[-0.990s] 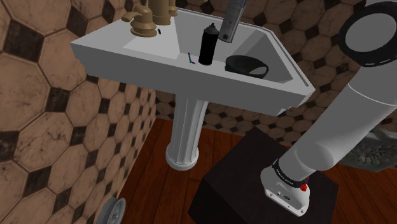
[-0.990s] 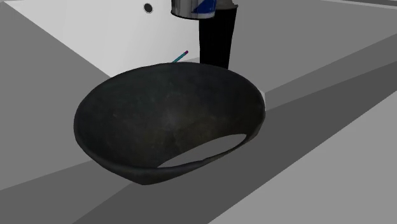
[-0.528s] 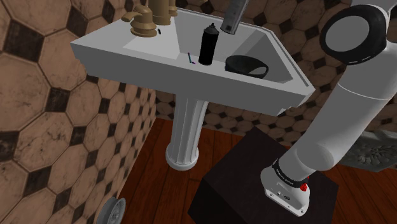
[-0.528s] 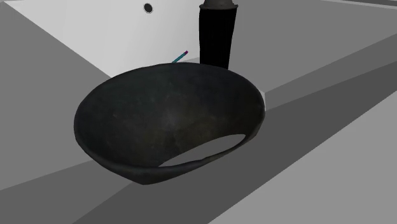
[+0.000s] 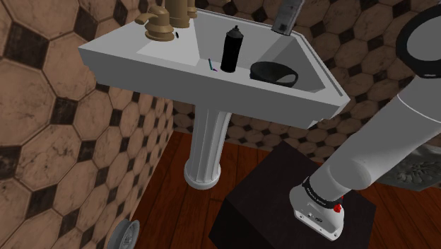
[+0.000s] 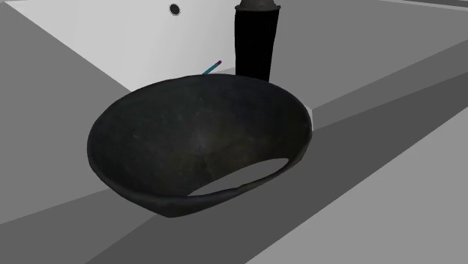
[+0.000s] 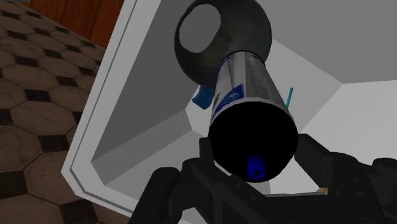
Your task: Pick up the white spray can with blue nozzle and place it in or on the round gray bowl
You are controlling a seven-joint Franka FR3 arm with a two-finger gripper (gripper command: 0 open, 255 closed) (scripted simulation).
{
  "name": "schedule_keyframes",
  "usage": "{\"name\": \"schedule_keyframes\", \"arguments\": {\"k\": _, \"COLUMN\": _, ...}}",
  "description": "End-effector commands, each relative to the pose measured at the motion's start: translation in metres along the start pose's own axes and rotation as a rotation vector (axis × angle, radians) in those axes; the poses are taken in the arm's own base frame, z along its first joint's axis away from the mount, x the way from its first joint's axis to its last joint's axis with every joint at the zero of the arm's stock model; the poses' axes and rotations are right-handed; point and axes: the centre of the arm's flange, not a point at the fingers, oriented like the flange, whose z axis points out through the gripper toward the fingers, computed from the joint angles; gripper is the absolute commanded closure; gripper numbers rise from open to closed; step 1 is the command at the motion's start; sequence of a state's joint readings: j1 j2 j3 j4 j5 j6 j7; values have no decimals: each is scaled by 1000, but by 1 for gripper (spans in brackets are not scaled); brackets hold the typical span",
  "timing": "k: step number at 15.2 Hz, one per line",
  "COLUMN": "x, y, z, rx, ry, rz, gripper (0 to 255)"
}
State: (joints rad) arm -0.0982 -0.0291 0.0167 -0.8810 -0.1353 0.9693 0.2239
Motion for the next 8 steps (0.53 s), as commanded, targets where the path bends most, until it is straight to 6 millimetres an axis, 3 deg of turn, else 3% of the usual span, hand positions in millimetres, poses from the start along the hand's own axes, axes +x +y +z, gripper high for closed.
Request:
{"name": "schedule_keyframes", "arguments": {"k": 1, "x": -21, "y": 8, "z": -12, "rx": 0, "ry": -2, "rz": 0, "gripper": 255}}
{"name": "schedule_keyframes", "arguments": {"k": 3, "x": -39, "y": 15, "z": -24, "rx": 0, "ry": -2, "rz": 0, "gripper": 255}}
{"name": "schedule_keyframes", "arguments": {"k": 8, "x": -43, "y": 13, "z": 2, "rx": 0, "ry": -2, "rz": 0, "gripper": 255}}
